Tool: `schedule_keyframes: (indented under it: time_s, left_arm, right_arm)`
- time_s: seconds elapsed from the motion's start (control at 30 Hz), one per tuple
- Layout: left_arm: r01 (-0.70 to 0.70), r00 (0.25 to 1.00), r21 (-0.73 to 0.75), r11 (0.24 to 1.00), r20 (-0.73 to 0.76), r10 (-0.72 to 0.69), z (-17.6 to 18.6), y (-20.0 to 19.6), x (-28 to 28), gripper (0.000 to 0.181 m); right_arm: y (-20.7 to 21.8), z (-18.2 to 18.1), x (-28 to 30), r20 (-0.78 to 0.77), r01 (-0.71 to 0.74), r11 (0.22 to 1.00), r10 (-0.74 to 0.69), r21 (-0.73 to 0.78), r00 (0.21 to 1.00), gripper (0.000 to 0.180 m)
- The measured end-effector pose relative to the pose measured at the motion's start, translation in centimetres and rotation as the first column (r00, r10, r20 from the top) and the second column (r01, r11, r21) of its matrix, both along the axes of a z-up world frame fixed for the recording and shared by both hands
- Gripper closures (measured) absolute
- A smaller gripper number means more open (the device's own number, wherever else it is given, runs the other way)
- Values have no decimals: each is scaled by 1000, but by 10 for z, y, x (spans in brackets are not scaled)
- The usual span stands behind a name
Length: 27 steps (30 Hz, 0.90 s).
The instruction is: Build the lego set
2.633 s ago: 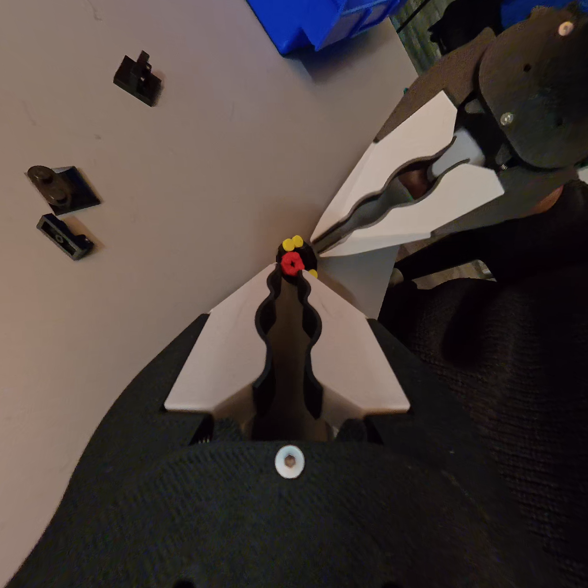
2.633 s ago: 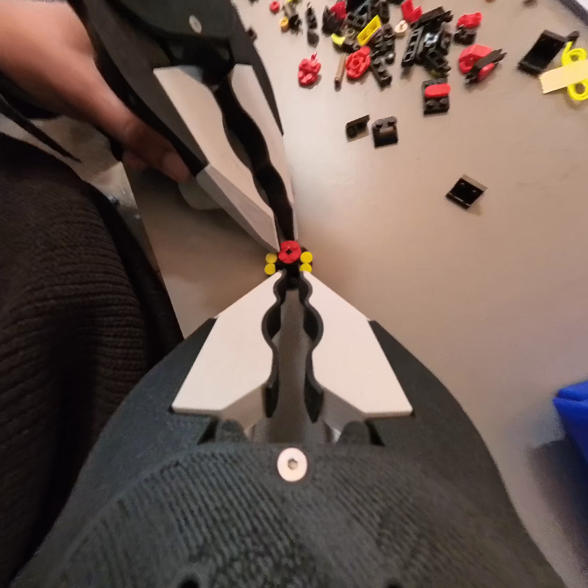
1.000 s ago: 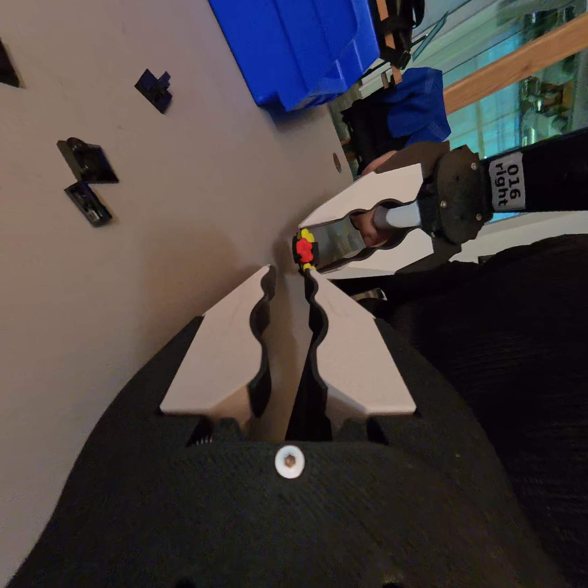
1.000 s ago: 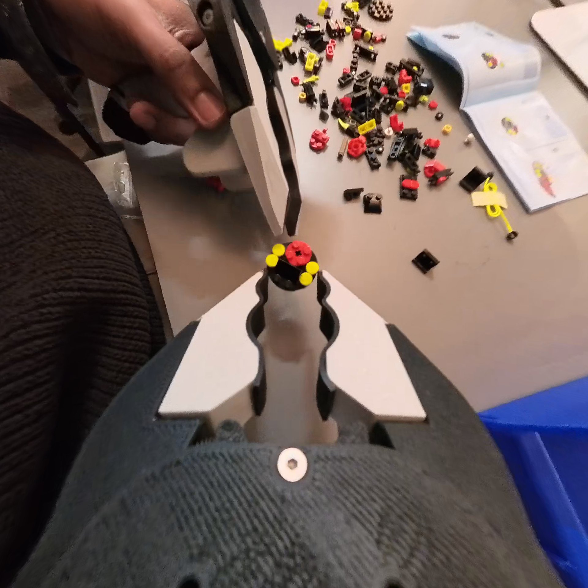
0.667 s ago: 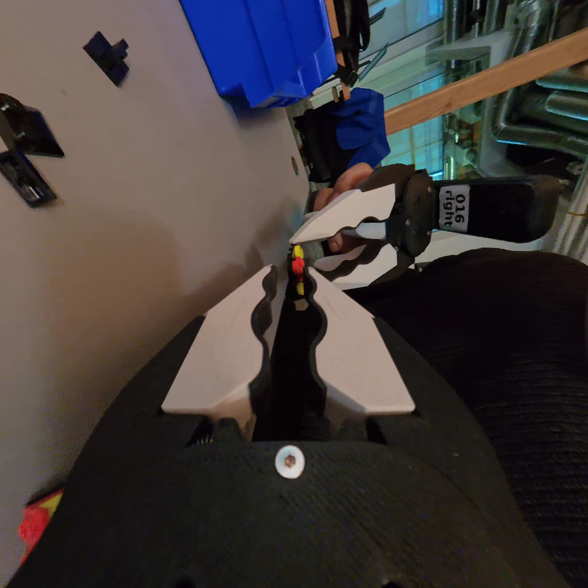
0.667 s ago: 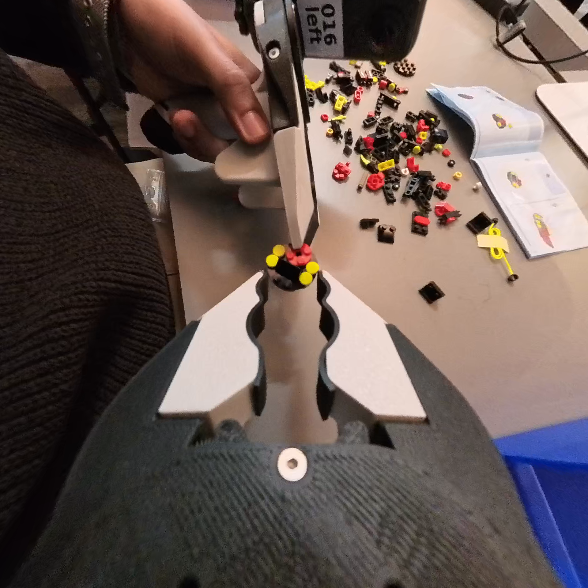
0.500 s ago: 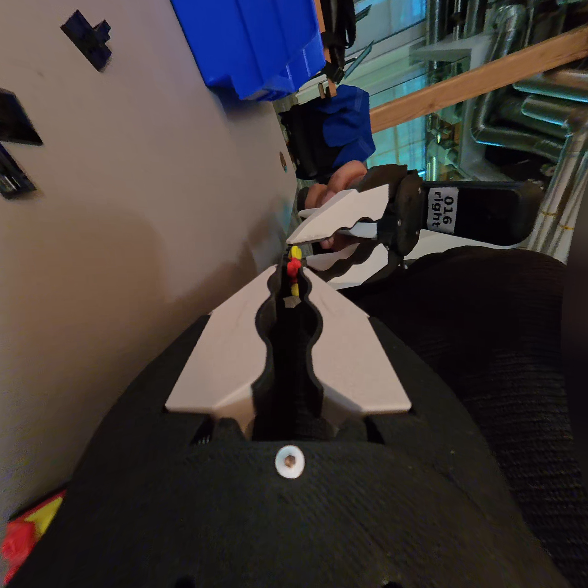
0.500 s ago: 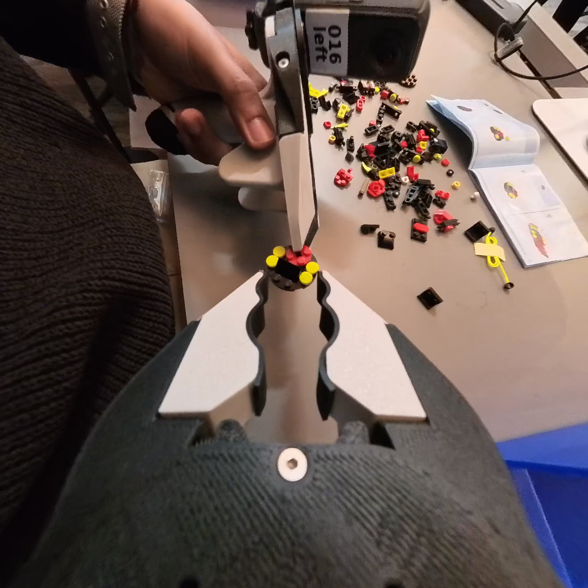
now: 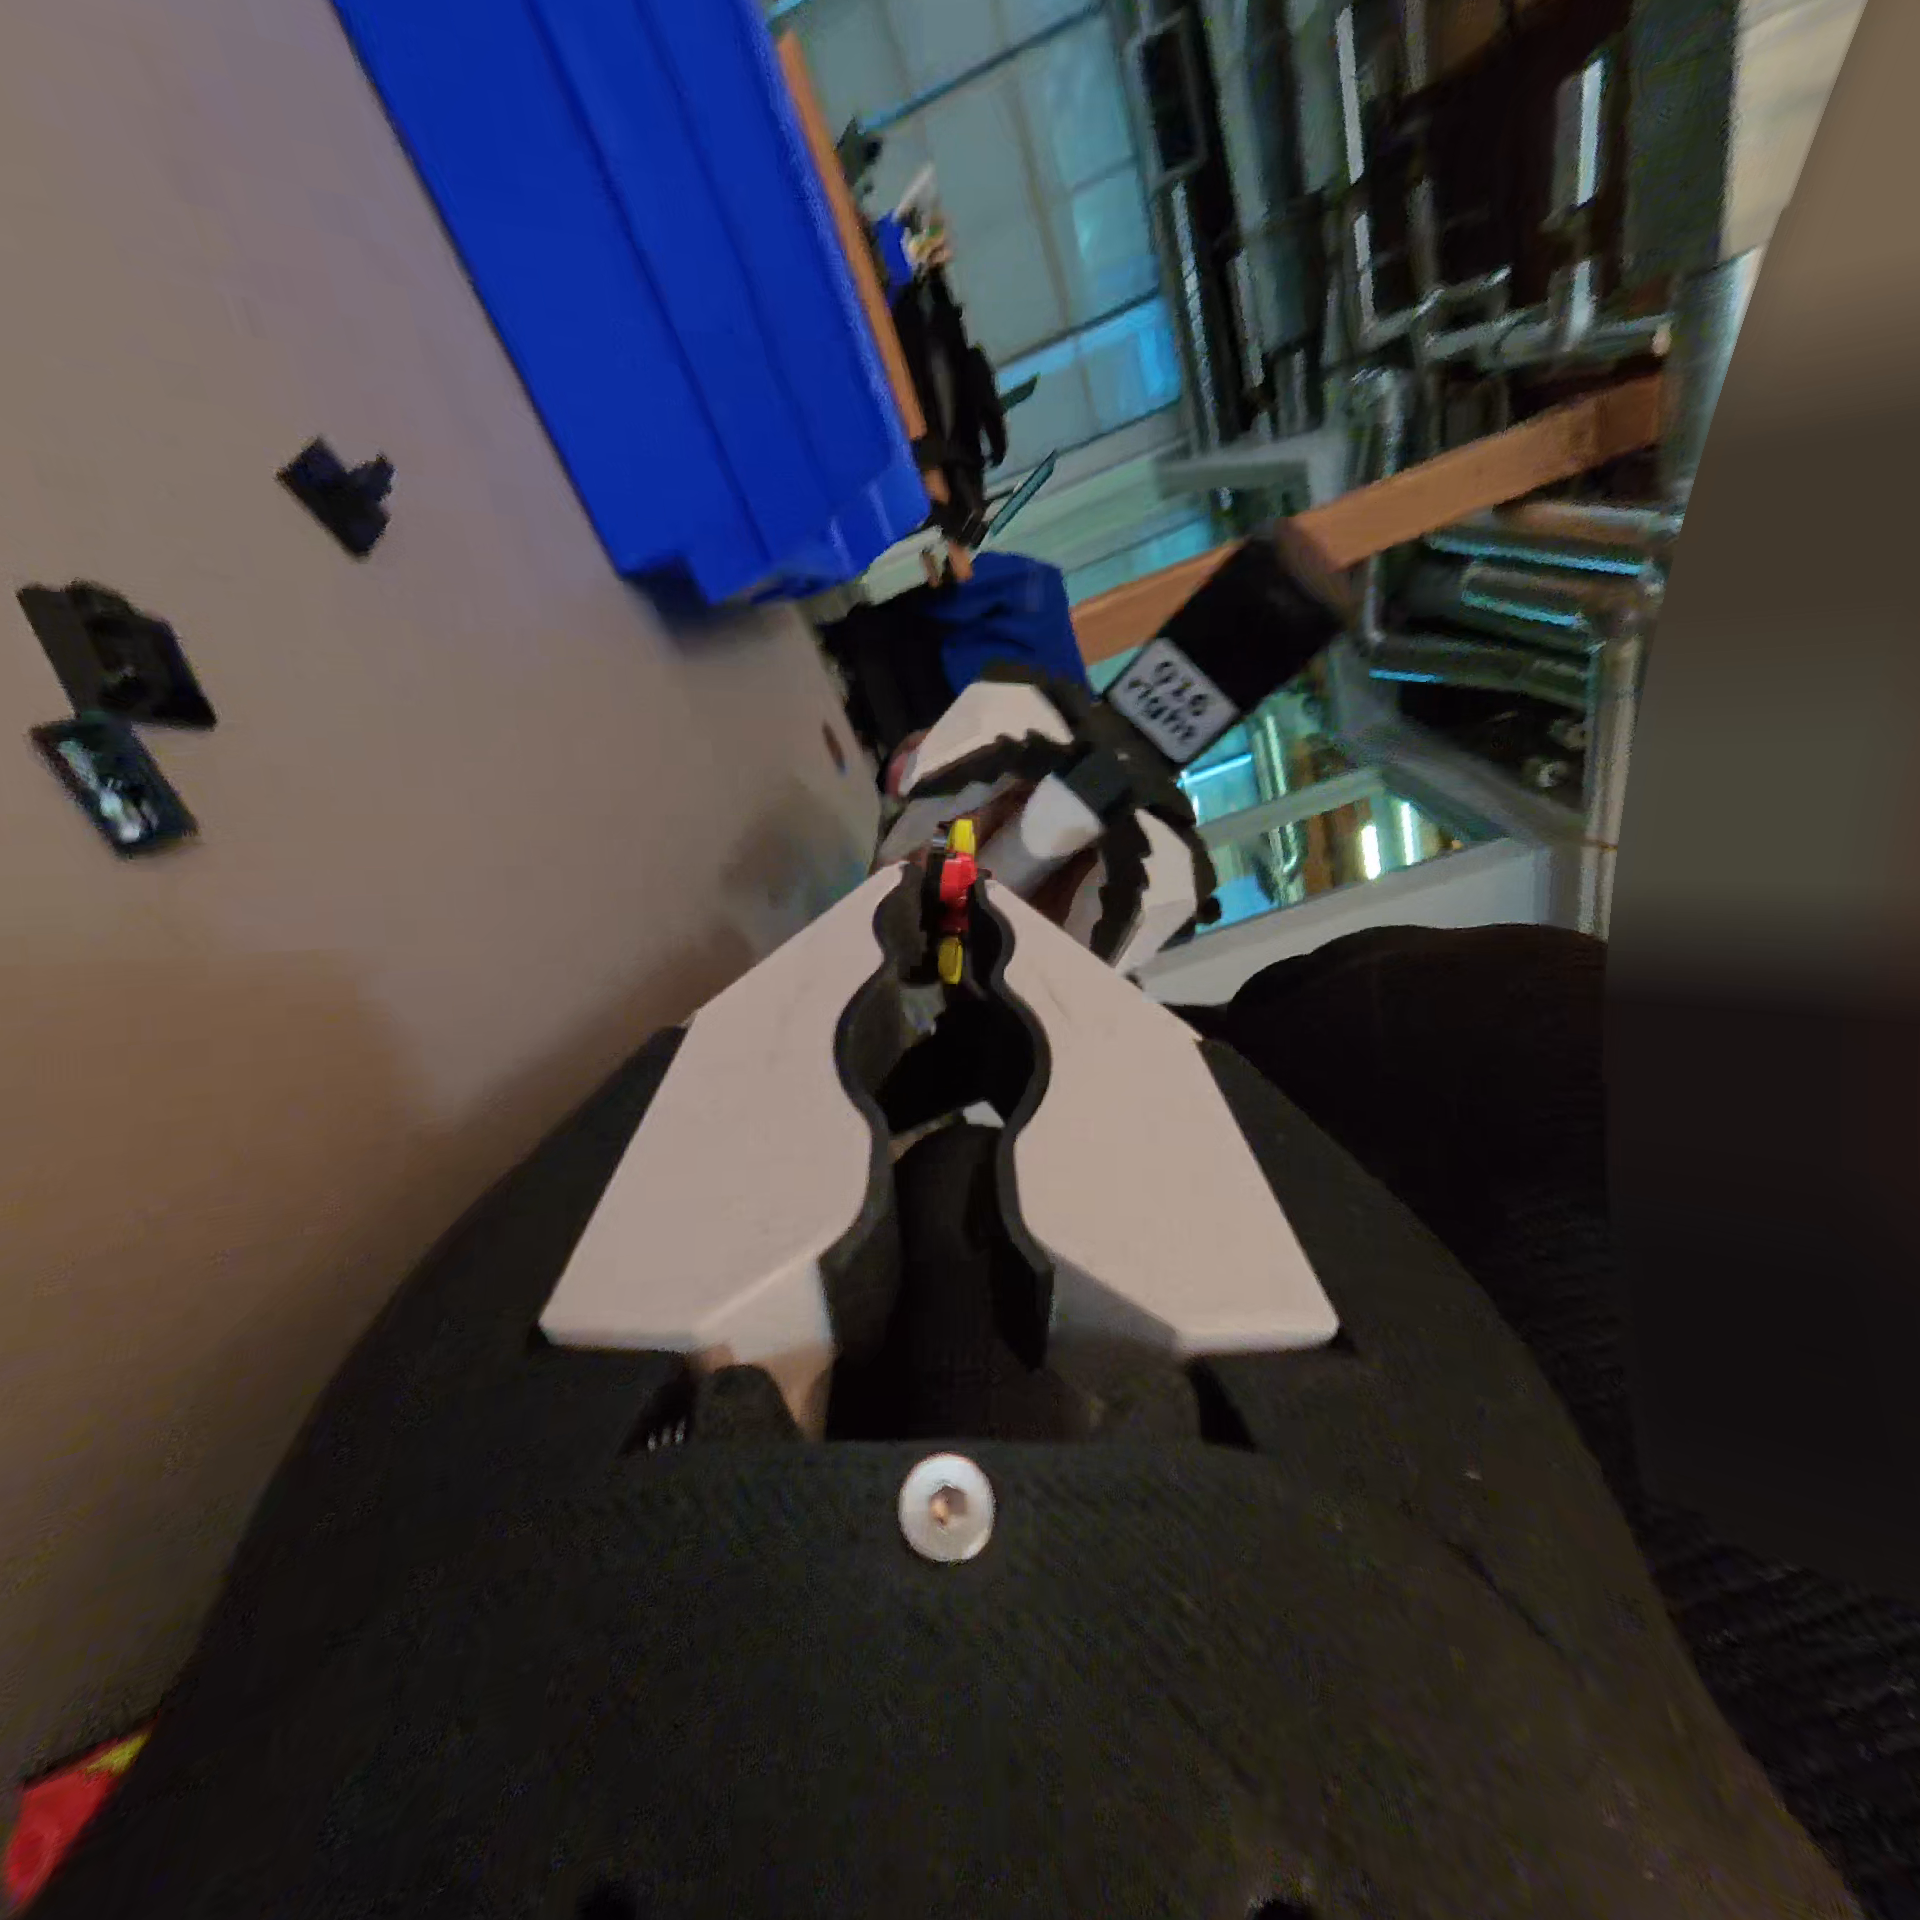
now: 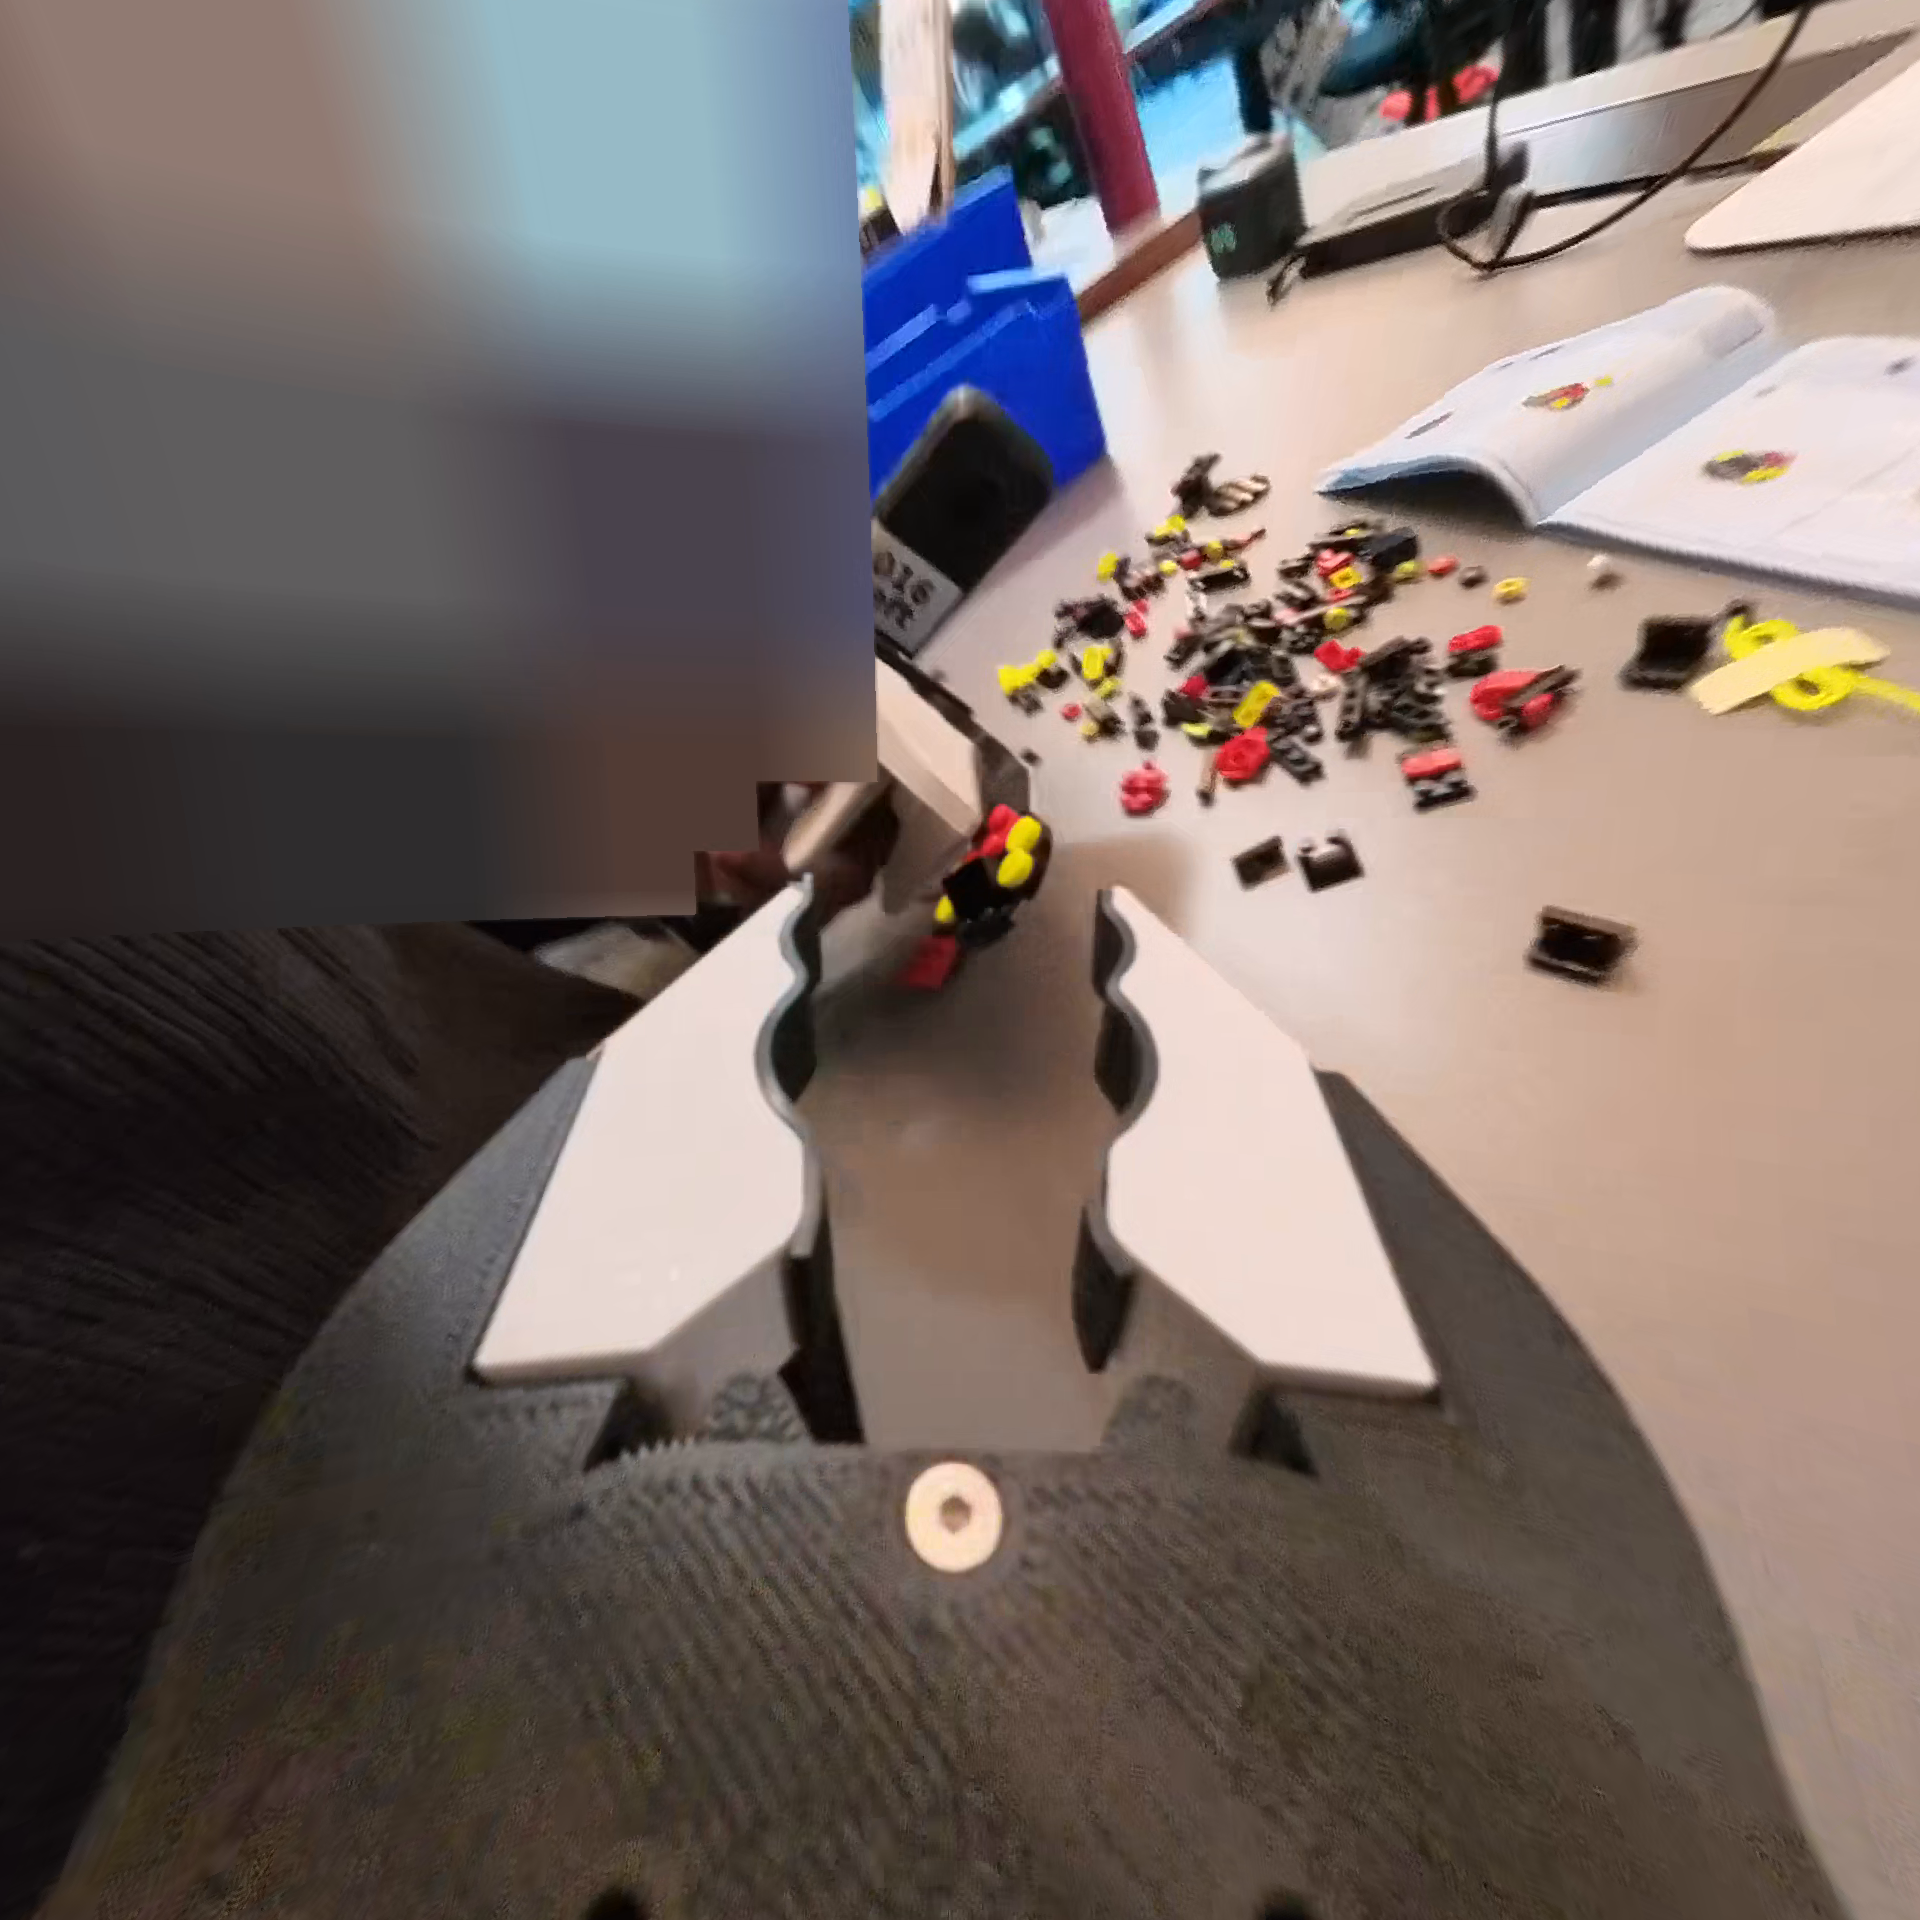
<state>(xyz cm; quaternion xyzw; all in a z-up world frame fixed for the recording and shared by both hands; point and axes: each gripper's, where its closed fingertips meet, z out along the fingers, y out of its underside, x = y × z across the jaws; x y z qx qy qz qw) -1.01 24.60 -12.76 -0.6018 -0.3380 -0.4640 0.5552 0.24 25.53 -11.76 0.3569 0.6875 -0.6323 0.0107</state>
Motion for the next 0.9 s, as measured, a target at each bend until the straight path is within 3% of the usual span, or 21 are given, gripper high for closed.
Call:
schedule_keyframes:
  time_s: [0.1, 0.2, 0.33, 0.57, 0.9]
  left_arm:
    - [-31, 999, 78, 996, -9, 32, 14, 0, -3, 175]
    - [-40, 998, 137, 990, -33, 45, 26, 0, -2, 175]
    - [-37, 995, 165, 986, -84, 52, 33, 2, 2, 175]
    - [-51, 984, 140, 989, -165, 74, 33, 8, 7, 175]
    - [-55, 965, 121, 991, -248, 83, 36, 12, 15, 176]
  right_arm:
    - [-1, 12, 3, 87, -47, 978, 66, -205, 994, 155]
    - [-3, 20, 3, 108, -54, 954, 89, -294, 990, 155]
    - [-2, 14, -1, 137, -13, 962, 52, -272, 989, 140]
    - [-1, 14, 0, 151, -12, 955, 59, -296, 987, 145]
    - [-1, 21, 3, 124, -37, 943, 83, -330, 989, 170]
